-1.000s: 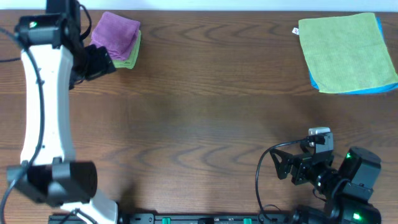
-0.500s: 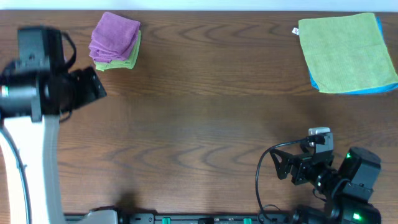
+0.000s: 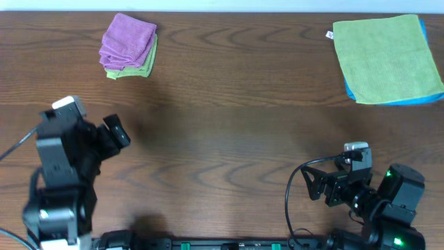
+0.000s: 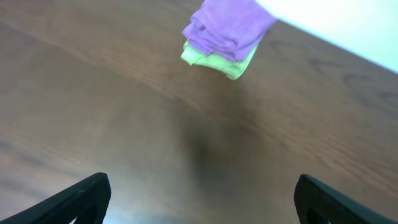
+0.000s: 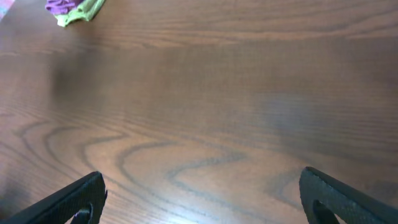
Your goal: Fold the cloth
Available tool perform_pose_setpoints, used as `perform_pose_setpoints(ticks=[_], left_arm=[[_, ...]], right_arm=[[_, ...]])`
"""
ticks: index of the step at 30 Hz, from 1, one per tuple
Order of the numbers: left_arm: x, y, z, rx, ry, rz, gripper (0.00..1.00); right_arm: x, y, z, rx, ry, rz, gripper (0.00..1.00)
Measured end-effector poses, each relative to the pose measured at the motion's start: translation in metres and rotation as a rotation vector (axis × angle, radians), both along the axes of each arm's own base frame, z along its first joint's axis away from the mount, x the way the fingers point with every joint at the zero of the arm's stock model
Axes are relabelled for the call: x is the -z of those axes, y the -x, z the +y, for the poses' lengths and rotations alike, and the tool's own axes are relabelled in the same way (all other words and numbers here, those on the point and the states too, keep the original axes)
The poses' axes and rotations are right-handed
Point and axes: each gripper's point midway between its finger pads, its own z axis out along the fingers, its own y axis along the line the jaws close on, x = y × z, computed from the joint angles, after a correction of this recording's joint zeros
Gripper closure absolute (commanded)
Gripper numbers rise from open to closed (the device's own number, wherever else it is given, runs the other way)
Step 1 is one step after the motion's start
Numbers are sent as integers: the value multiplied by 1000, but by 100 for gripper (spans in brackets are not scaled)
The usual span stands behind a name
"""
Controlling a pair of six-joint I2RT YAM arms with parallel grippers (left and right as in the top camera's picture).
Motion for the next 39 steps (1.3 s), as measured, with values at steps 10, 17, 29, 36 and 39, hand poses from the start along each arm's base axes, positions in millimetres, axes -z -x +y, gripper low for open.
perform_pose_setpoints(ticks=[10,17,29,36,39], left_arm=[[55,22,-12,146,-113,-92,5],[90,41,-14,203,-192,-104,5],[132,52,-15,224,-227,-117,5],[146,55,-21,255,-223,-108,5],[154,57,-24,267,-220,-93,5]], right_arm=[[0,0,0,0,0,-1,1],[0,0,0,0,0,0,1],[0,0,0,1,-1,0,1],[0,0,0,1,-1,0,1],[0,0,0,1,-1,0,1]])
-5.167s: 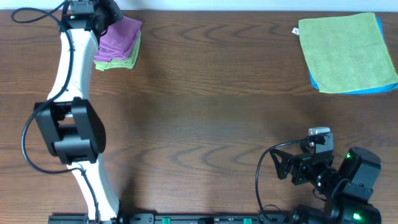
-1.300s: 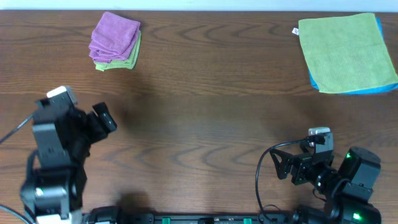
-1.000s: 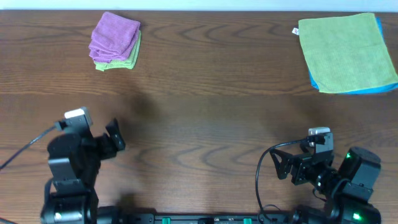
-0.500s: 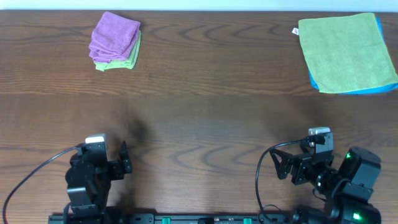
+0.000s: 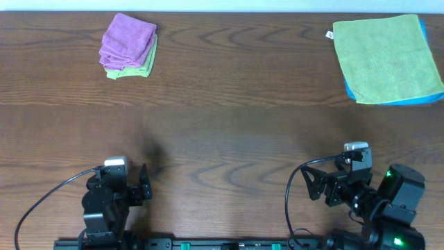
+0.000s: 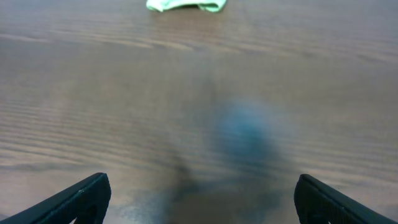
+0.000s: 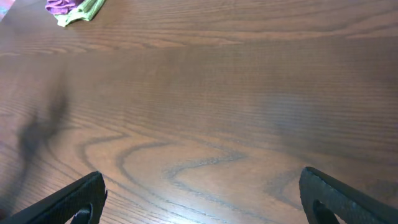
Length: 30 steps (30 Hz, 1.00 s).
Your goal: Fold the cloth
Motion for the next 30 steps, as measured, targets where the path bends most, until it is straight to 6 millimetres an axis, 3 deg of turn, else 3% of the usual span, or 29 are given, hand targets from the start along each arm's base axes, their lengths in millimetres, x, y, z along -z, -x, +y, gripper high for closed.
perform_pose_setpoints(ticks=[6,30], left_arm=[[17,2,-3,12,3,24,5],[18,4,-3,38,-36,23,5]], right_arm=[[0,0,0,0,-1,0,1],[0,0,0,0,0,0,1]])
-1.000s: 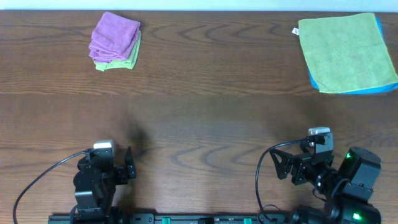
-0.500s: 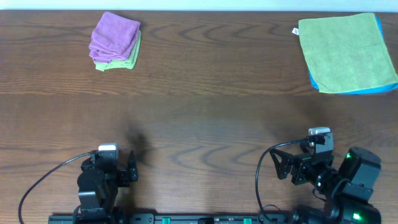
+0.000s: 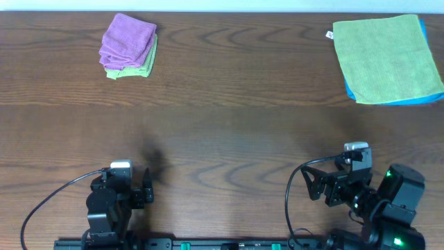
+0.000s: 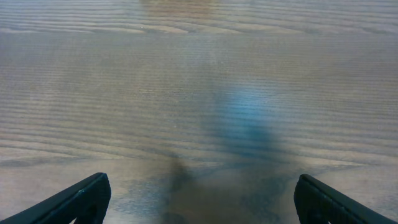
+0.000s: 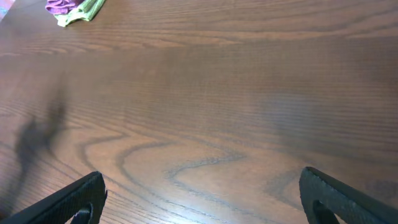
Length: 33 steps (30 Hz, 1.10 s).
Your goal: Fold the cloth
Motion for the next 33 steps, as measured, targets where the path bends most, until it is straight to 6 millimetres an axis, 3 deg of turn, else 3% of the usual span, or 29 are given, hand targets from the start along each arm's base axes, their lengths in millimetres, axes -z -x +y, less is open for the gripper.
perform_pose_setpoints(ticks=[12,22,33], left_arm=[[0,0,0,2,-3,0,5],[0,0,0,2,-3,-1,5],[0,0,0,2,-3,0,5]], right_arm=[[2,8,3,0,-1,10,1],[-16,19,3,-24,195,-191,1],[30,1,-17,59,323,-232,1]])
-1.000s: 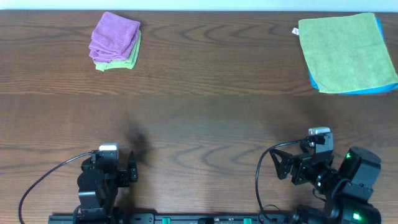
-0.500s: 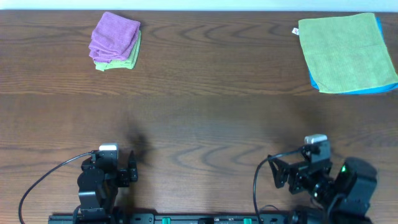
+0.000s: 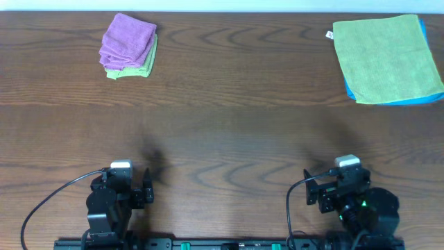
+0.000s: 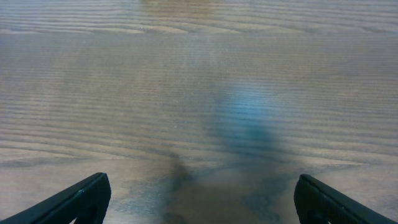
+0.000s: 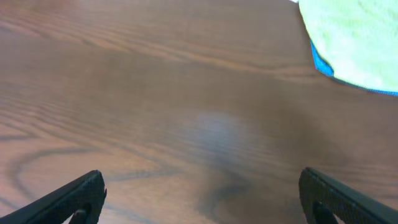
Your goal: Fold the cloth
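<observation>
A flat green cloth (image 3: 385, 59) lies on a blue cloth (image 3: 423, 97) at the table's far right. The right wrist view shows the green cloth (image 5: 354, 34) with the blue cloth's edge (image 5: 320, 62) under it. A folded purple cloth (image 3: 129, 38) rests on a folded green one (image 3: 142, 66) at the far left. My left gripper (image 3: 121, 184) sits low at the near left edge, and the left wrist view shows it (image 4: 199, 205) open over bare wood. My right gripper (image 3: 340, 184) sits at the near right edge, and the right wrist view shows it (image 5: 199, 202) open and empty.
The dark wooden table (image 3: 229, 132) spans the whole view. Black cables (image 3: 48, 201) loop beside each arm base along the near edge. A small white tag (image 3: 329, 34) sticks out at the flat cloth's left corner.
My right arm has turned and shifted left at the near edge. Its camera now faces the flat green cloth instead of the far-left stack. The left arm has not moved.
My left arm first stood raised at the left, open, facing the purple stack. Then it sat low at the near left edge and stayed there. The right arm kept still at the near right edge until it turned toward the green cloth. No cloth has moved.
</observation>
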Available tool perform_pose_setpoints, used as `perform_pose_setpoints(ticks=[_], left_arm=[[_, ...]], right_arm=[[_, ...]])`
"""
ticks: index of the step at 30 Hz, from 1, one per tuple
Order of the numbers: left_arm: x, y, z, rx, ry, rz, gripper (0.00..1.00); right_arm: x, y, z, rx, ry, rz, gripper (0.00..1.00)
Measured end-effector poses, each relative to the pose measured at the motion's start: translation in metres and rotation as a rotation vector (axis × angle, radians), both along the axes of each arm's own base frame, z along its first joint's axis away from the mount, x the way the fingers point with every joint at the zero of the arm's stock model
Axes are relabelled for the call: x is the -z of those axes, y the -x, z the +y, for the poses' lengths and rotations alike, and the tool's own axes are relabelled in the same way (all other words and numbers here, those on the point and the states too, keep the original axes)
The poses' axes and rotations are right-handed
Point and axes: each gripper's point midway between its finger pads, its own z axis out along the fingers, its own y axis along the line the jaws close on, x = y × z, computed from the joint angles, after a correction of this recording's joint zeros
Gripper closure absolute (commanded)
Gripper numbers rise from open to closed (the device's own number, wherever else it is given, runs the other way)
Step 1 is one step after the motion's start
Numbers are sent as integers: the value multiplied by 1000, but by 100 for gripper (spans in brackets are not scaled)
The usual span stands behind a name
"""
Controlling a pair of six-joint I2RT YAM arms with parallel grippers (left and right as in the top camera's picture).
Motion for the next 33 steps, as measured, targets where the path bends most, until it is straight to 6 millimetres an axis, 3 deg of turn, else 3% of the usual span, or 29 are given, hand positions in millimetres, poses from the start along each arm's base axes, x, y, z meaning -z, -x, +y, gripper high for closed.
perform_pose_setpoints(ticks=[5,16,33], left_arm=[[0,0,0,0,0,0,5],[0,0,0,0,0,0,5],[0,0,0,0,0,0,5]], right_arm=[[26,-1,-5,23,14,24,1],[50,0,-7,61,-23,33,1],[52,-1,-18,185,-98,49,1]])
